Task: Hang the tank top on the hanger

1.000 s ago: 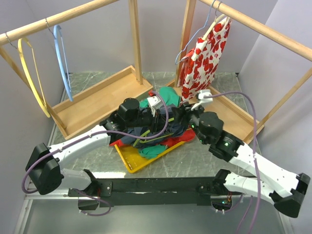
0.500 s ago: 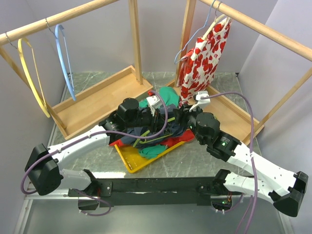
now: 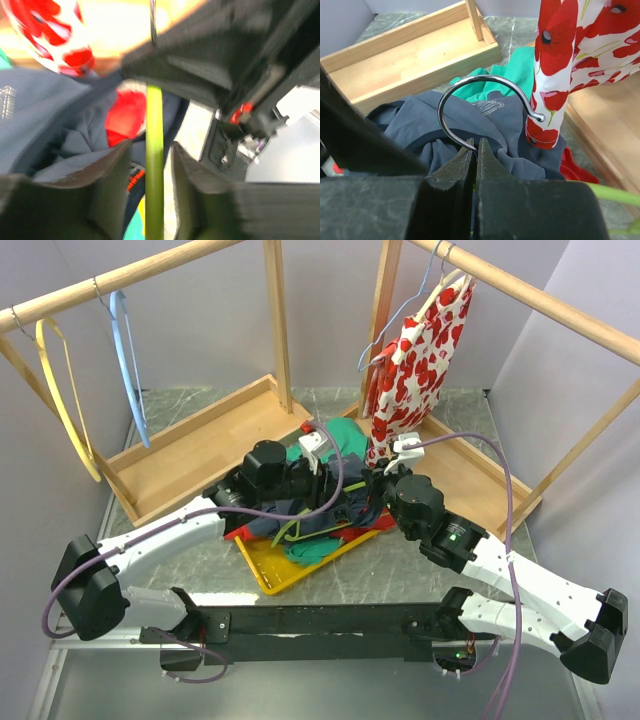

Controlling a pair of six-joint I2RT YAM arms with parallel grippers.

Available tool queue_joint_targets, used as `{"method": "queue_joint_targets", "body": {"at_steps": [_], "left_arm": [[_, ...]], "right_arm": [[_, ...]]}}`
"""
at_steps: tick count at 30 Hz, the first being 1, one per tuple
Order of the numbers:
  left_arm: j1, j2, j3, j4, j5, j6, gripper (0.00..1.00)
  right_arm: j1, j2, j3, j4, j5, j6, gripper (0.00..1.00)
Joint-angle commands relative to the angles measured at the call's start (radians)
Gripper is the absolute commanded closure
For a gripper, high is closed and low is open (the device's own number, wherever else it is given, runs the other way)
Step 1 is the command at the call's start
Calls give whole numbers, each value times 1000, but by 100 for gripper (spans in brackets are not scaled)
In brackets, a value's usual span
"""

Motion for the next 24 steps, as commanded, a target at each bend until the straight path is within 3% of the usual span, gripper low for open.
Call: {"method": "queue_joint_targets", "body": {"at_steps": [1,6,11,16,22,24], "left_arm": [[-2,-27,66,75,-139,-79,47],[-1,-82,74,-30,-333,-168,28],[37,-177,48,-224,-581,-248,23],[102,-223,-1,-359,-604,-280,39],[97,-156,-18,-501,-546,-234,53],[71,-142,-17,-541,-575,-231,54]], "right_arm": [[5,-9,3,66,46,-8,100],[5,-18,-16,64,72,-34,100],[8,-31,-40,98,83,-41,100],[13,-37,-51,92,94,-48,100],[17,-61,-63,90,97,-50,100],[19,-61,-63,87,94,-44,100]]}}
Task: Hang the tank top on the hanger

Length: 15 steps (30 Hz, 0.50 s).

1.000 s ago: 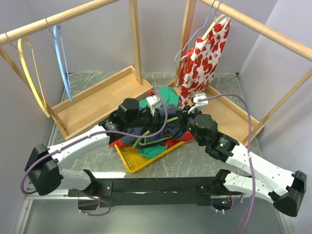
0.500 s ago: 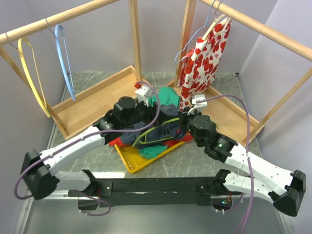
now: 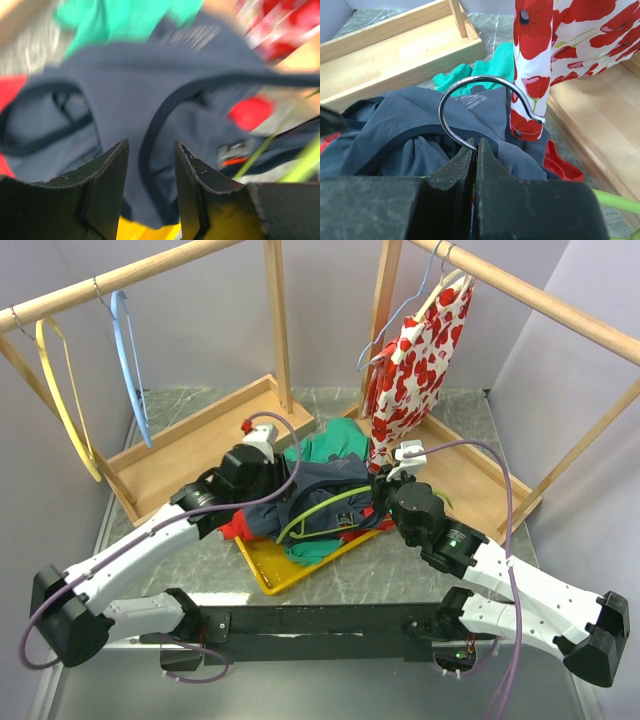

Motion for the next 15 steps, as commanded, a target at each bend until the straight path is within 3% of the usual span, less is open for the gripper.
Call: {"method": "queue_joint_targets", "body": {"at_steps": [1,8,15], "left_arm": [[-42,45,-9,-130,-31,19,52],[-101,85,-31,-178,-91,19,39],[-105,79,-77,-178,-128,2,47]], "right_arm": [[11,-27,7,62,29,-9,100],[22,-29,12,53,60,-12,100],[23,-29,13,51,84,-9,100]]}}
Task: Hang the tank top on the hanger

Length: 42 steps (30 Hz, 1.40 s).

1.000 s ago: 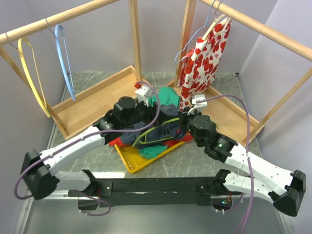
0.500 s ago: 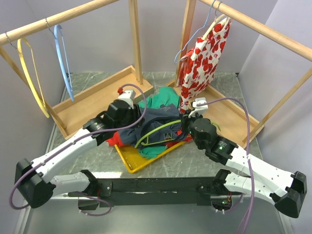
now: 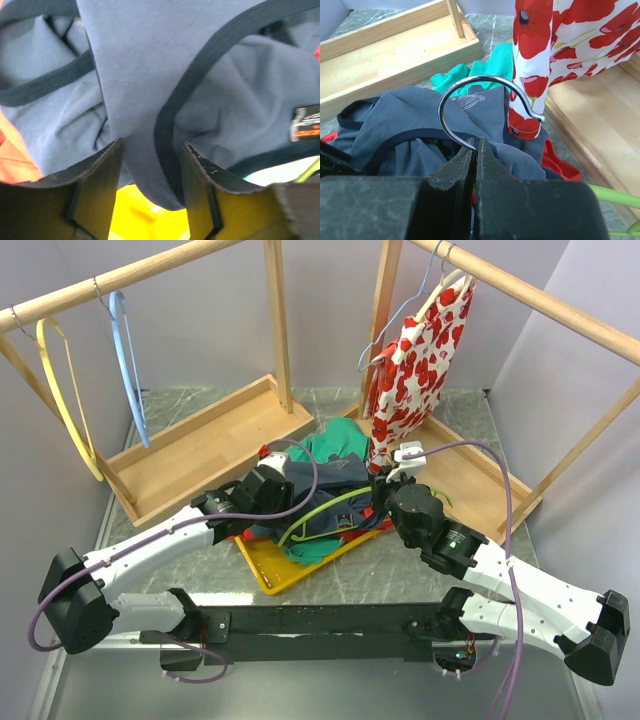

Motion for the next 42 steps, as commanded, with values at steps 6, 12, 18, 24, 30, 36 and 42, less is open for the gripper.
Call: {"method": "queue_joint_targets", "body": {"at_steps": [6,12,18,24,30,36,42], "left_arm": [[-8,-25,-34,-4,-42,-15,83],[-8,-143,-65,-10,-58,-22,99],[-8,-218,-75,-36,-94,-47,99],[-8,-294,-51,-38,-62,-50,99],[-8,-321,-11,-41,-6,-35,99],[-8,-329,41,-12,30,-24,99],[-8,-277,147,63,60,-25,99]], "right_arm": [[8,-19,13,54,91,-1,100],[8,8,50,18,199,30,100],[8,45,73,9,262,34,100],[10,68,87,8,288,44,100],[10,86,125,0,326,50,100],[16,97,131,34,283,21,100],[57,108,173,44,263,28,100]]}}
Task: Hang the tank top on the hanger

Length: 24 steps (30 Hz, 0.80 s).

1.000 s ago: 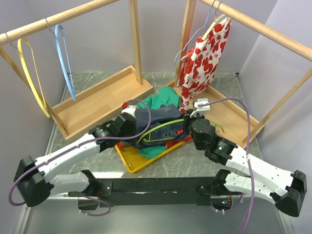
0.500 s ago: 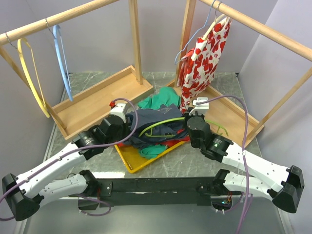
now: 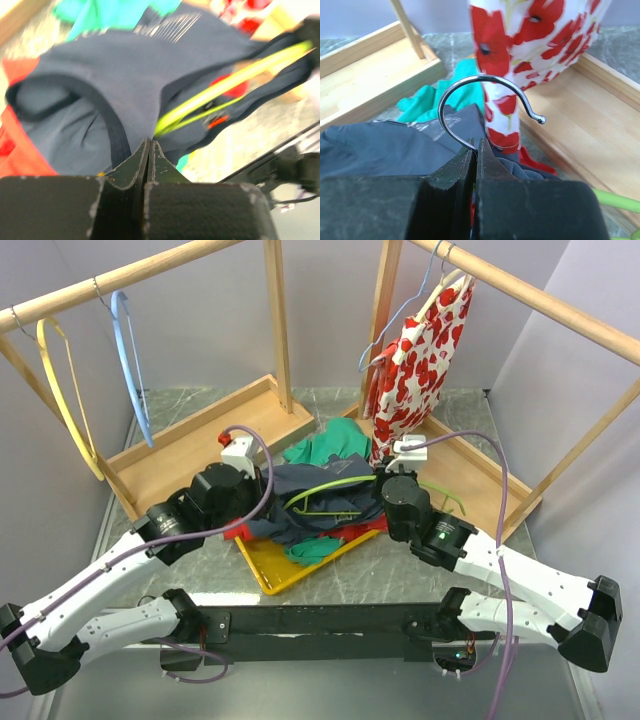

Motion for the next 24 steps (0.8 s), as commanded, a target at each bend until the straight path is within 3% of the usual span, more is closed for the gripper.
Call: {"method": "queue_joint_targets", "body": {"at_steps": [1,13,24], "left_arm": [[-4,38,115,89,33,8,99],[-2,142,377,66,-27,19,99],[5,193,434,77,-10,31,99]], "right_arm": [[36,24,102,87,4,-7,100],[99,197,332,213,63,-74,100],[131,261,386,290,25,-133,100]]}}
